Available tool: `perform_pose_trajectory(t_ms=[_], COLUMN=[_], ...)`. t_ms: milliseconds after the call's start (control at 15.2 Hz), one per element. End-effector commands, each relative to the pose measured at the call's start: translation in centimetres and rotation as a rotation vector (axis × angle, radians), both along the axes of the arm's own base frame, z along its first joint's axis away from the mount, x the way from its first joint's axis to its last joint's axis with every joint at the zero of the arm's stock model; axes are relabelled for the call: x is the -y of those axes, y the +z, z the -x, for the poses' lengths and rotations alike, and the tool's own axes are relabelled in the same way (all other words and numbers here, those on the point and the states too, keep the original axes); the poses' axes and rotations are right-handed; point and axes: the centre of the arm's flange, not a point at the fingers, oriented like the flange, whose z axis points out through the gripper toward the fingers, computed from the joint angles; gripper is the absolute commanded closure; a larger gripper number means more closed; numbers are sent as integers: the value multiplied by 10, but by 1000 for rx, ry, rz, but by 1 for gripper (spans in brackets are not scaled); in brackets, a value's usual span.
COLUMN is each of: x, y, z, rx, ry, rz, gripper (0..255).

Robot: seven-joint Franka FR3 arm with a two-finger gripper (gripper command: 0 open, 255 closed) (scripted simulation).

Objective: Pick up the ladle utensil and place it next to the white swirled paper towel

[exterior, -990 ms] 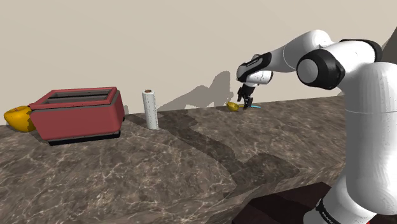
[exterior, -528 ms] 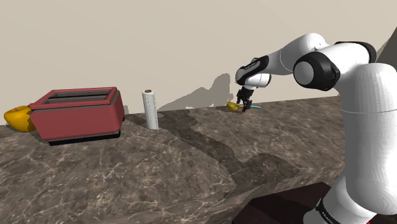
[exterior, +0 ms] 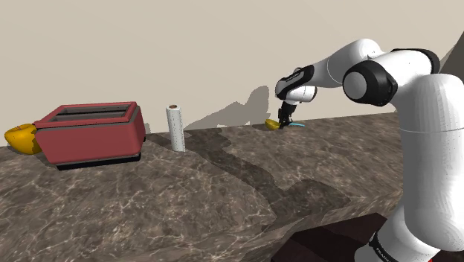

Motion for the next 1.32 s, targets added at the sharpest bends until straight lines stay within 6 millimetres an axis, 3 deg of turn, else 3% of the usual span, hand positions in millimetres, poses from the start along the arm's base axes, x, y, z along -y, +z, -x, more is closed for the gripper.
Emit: perform_pose_trajectory(t_ms=[0, 264, 1254], x=[0, 0, 0], y=[0, 0, 79], z=[0, 0, 0], rx=[-1, -1, -1], ry=[0, 0, 0], rz=[0, 0, 0], gripper=[255, 255, 255])
